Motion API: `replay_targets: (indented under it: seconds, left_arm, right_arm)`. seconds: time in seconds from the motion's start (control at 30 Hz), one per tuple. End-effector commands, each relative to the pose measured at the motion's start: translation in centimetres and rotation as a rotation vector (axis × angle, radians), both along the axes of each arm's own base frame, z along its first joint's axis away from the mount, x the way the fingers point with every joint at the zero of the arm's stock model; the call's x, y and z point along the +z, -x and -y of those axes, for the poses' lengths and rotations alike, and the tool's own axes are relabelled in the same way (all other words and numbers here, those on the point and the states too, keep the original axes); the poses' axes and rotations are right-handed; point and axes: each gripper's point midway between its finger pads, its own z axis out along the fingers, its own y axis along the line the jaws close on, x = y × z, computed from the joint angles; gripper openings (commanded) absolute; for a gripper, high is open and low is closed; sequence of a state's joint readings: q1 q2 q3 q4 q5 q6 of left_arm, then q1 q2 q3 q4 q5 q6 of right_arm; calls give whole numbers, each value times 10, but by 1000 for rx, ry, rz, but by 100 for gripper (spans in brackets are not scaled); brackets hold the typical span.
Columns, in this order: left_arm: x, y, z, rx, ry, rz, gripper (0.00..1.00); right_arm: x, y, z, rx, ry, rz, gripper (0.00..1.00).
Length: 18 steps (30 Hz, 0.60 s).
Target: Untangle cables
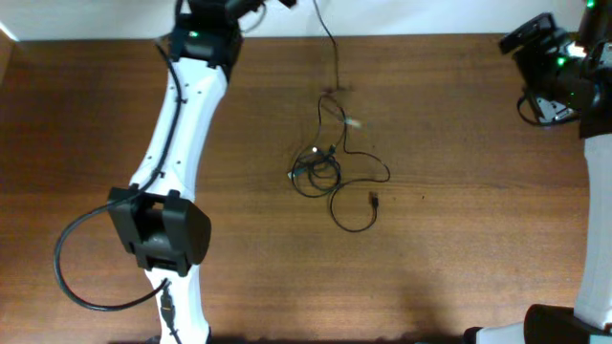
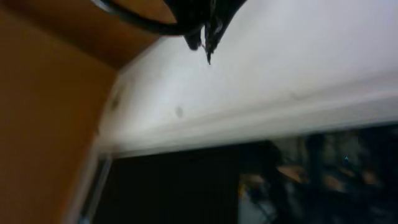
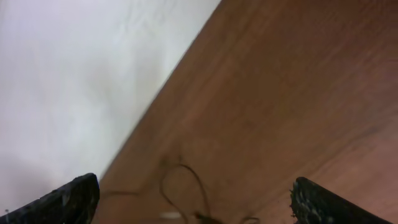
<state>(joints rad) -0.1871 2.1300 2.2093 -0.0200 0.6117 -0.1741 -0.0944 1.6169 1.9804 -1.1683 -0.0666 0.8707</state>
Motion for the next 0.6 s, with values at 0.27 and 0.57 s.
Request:
replay_targets:
  seconds: [0.27,0.57]
  left_arm:
    - [-48,-43,-248,588,208,-367,0]
    - [-174,23,-454,1213,-267,-688,6]
  right_arm:
    - [-34,17,-7,123,78,-166,98]
    - [-54,4,-52,294,44,-201,98]
